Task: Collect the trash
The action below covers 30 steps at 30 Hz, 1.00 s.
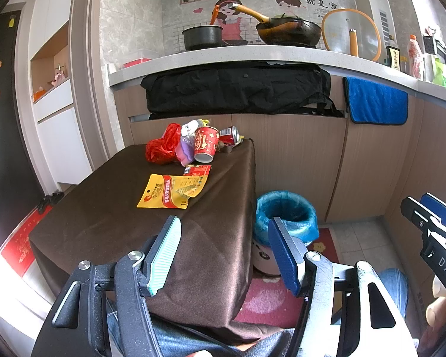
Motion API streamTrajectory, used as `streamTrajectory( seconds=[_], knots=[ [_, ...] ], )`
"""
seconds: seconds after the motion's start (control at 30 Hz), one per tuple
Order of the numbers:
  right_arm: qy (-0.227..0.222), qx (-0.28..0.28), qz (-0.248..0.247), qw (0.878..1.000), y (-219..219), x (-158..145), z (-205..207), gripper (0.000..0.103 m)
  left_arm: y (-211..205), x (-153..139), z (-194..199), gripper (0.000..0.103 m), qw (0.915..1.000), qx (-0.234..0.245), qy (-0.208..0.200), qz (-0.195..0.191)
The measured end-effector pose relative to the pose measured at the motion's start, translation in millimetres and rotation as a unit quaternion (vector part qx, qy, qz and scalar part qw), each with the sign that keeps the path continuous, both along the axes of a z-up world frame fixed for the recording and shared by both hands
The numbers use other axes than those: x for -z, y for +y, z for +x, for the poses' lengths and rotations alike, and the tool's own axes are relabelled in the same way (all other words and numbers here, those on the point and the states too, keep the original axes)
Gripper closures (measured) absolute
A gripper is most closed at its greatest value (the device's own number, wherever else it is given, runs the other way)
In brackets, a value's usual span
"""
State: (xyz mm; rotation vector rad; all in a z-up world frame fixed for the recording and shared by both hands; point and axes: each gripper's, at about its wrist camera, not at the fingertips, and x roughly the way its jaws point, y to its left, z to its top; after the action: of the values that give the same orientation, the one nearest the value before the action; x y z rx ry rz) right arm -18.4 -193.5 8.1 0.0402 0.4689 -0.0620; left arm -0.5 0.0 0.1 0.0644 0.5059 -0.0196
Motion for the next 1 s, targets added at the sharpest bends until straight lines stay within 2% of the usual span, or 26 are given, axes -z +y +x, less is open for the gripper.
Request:
streamTrajectory(
  seconds=[1.0],
  knots=[
    [-0.002,0.004,0.000,1.000,-2.0,-3.0,-0.2,0.063,-0.2,0.1,-0.1,0.042,1.0000,0.000,-0.001,0.000]
  ],
)
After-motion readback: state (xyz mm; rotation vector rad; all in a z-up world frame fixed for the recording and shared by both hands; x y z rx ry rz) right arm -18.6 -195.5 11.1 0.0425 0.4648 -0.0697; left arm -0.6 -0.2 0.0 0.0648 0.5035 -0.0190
